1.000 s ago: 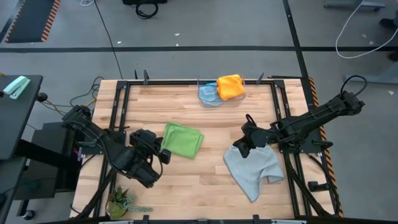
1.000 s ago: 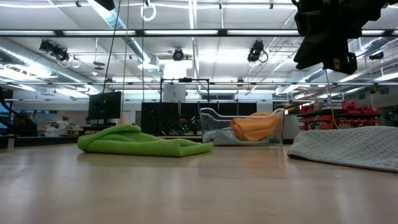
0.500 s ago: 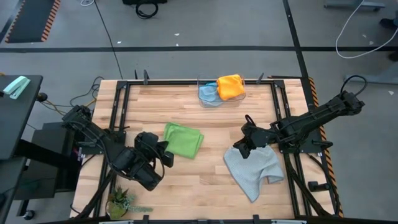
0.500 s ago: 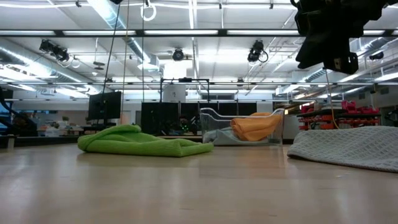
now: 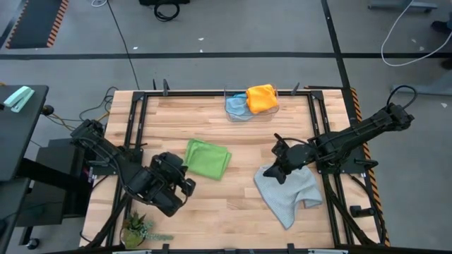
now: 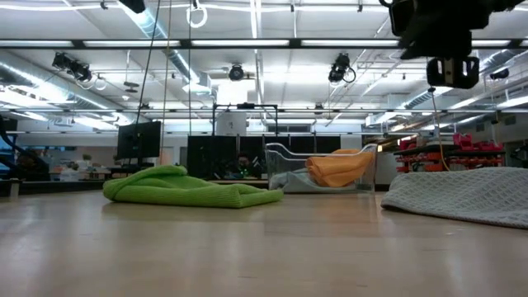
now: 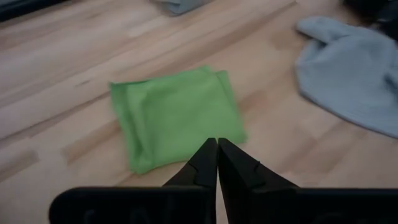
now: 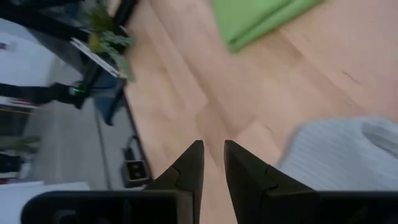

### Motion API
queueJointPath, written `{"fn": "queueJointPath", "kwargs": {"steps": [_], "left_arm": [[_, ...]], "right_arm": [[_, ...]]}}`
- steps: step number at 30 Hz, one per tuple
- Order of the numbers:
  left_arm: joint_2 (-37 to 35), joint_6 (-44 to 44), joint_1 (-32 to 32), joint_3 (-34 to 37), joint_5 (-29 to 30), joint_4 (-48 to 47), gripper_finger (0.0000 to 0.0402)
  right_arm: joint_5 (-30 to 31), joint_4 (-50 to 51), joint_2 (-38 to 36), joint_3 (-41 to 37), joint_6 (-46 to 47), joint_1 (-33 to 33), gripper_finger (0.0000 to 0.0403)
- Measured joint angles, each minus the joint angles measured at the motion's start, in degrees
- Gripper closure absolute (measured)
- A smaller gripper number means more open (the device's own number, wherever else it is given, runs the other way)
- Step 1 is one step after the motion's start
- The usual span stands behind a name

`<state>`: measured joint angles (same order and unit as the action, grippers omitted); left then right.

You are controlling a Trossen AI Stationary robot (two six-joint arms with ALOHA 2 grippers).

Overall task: Fold microfiber towels
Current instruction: Put the green microfiber cloth into the transparent bin

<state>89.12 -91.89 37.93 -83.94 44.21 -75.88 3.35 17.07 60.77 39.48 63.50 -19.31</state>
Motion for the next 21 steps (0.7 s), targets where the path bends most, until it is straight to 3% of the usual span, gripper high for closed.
{"fn": "queueJointPath", "kwargs": {"steps": [6, 11, 15, 21], "left_arm": [[-0.22, -16.45, 4.80, 0.07, 0.06, -14.27, 0.0370], [-6.01, -18.96, 9.69, 3.86, 5.07, -11.94, 0.0367], [-11.53, -22.73, 12.54, 9.44, 5.13, -10.98, 0.0372], [-18.74, -21.65, 14.50, 18.91, 5.09, -2.08, 0.0380]], "right_arm": [[1.75, -2.24, 0.00, -0.70, 3.32, 0.67, 0.0331], [2.16, -15.23, 0.02, -6.55, 8.68, 4.12, 0.0331], [2.14, -25.52, 0.43, -11.79, 12.83, 7.91, 0.0331], [2.15, -32.11, 4.41, -14.75, 17.97, 11.94, 0.0322]]}}
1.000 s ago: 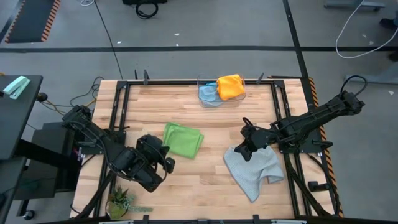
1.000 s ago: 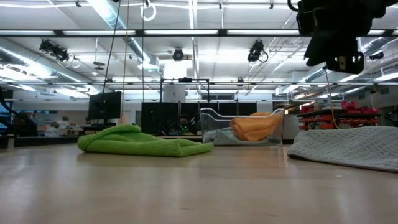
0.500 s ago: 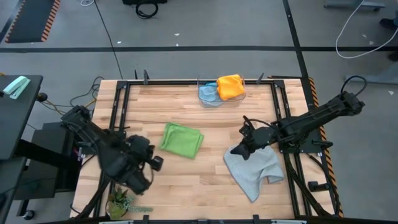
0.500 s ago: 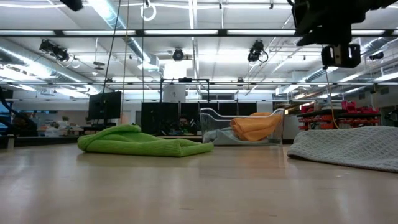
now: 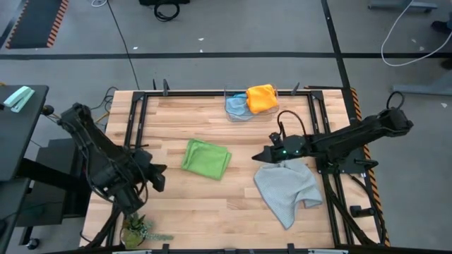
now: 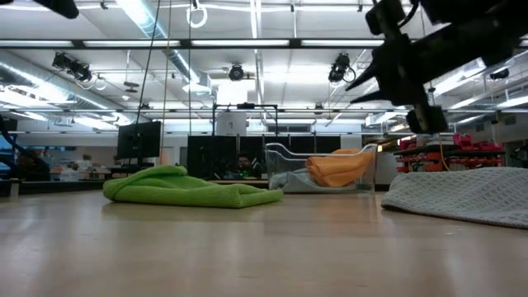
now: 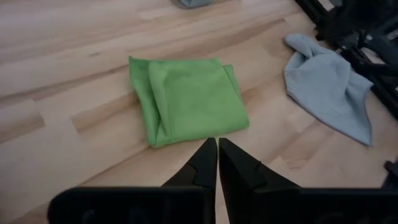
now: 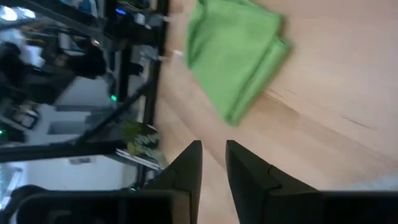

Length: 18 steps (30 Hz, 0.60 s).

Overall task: Fold microfiber towels
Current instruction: Put the green microfiber cloth into the transparent bin

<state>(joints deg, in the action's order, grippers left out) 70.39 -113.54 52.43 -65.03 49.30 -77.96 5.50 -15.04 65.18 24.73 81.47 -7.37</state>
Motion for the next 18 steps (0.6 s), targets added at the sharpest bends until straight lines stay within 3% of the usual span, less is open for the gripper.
{"fn": "queueJointPath", "kwargs": {"steps": [8, 18], "left_arm": [[-4.82, 0.68, 0.00, 9.77, -0.04, 9.99, 0.0372], [-5.68, 0.40, -3.60, 11.09, -0.79, 12.45, 0.0367]], "right_arm": [[0.00, -7.50, 14.18, 3.00, 2.65, 3.05, 0.0265], [-7.28, -11.51, 34.37, 14.53, 6.82, 4.78, 0.0211]]}}
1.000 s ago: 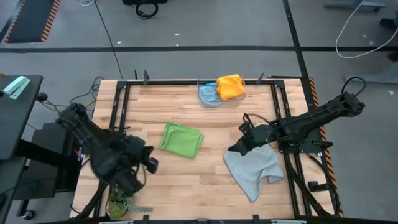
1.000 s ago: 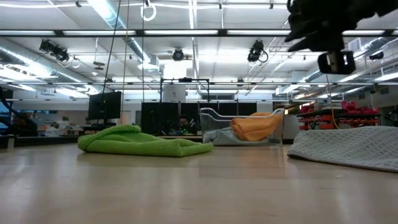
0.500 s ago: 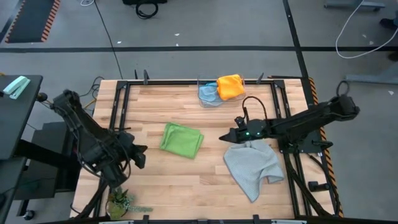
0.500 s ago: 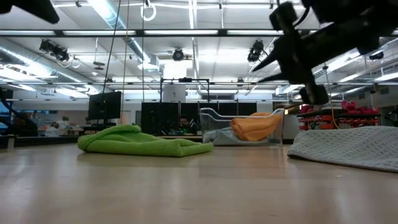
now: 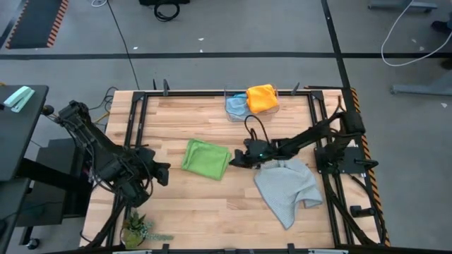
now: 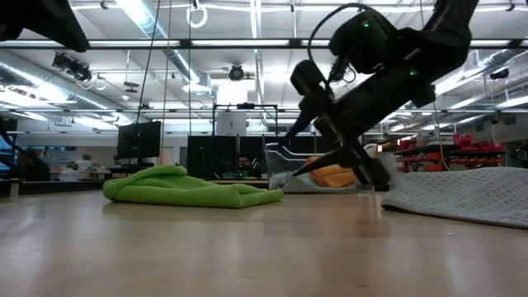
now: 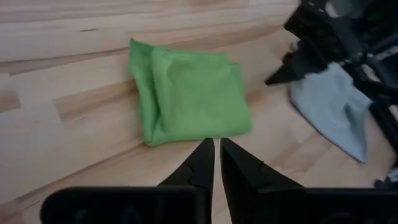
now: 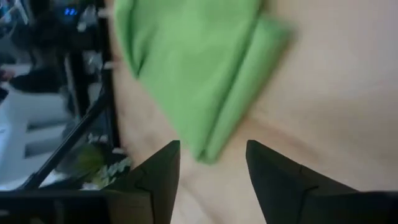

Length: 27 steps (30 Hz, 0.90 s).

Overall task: Fold microfiber towels
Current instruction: Put the green microfiber cloth into the transparent bin

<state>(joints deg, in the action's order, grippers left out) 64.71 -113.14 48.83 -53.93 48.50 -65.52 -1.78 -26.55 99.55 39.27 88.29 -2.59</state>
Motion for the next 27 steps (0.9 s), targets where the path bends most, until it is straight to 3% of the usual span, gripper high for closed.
{"fn": "queueJointPath", "kwargs": {"steps": [5, 13, 19, 27], "left_arm": [[0.00, 2.61, -2.64, -0.02, -2.70, 0.78, 0.0374], [0.01, 6.25, -3.40, -0.07, -2.78, 4.09, 0.0371], [0.02, 7.22, -3.40, -0.07, -2.83, 6.61, 0.0366], [0.02, 10.62, -3.45, -0.07, -2.72, 8.33, 0.0378]], "right_arm": [[-3.14, -4.65, 6.63, 3.11, 0.93, 0.00, 0.0213], [-2.51, -6.44, 11.25, 6.86, 3.46, -0.18, 0.0233], [2.98, -0.86, 10.28, 7.27, 3.15, -0.18, 0.0229], [16.73, 1.86, 9.12, 6.99, 6.36, -2.49, 0.0227]]}}
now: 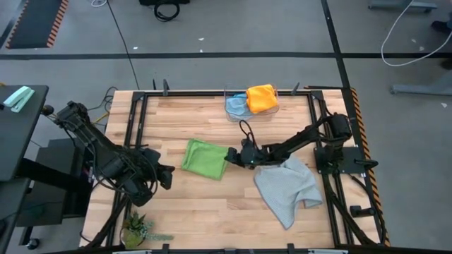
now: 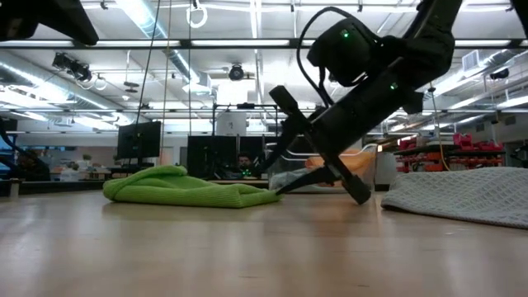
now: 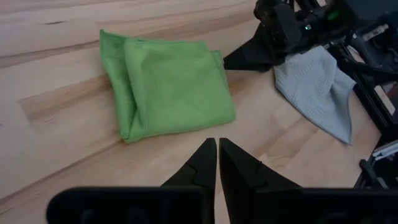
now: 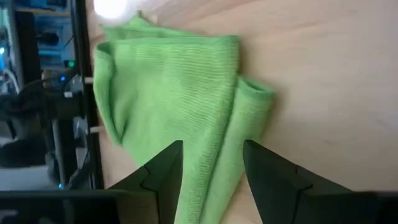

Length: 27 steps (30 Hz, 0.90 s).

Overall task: Fold microfiber towels
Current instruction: Put the green microfiber cloth into the transparent bin

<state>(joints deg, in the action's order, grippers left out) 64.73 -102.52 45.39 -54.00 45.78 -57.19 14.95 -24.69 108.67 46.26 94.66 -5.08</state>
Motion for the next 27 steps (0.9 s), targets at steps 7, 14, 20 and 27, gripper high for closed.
{"fn": "queueJointPath", "kwargs": {"steps": [7, 14, 20, 27], "left_arm": [[0.02, 1.64, 0.00, 0.00, -0.02, -0.05, 0.0371], [0.00, 2.83, 0.00, 0.00, -0.04, -0.09, 0.0367], [0.01, 3.17, 0.00, -0.02, -0.07, -0.02, 0.0377], [0.02, 3.36, 0.00, -0.04, -0.09, -0.59, 0.0374]], "right_arm": [[0.90, 6.12, -0.25, 0.28, 6.49, -2.98, 0.0227], [4.57, 11.40, -0.01, 2.75, 8.68, -3.71, 0.0227], [4.21, 17.40, 0.26, 6.78, 3.51, -1.81, 0.0227], [0.93, 15.50, 3.43, 9.01, 3.10, 0.21, 0.0227]]}}
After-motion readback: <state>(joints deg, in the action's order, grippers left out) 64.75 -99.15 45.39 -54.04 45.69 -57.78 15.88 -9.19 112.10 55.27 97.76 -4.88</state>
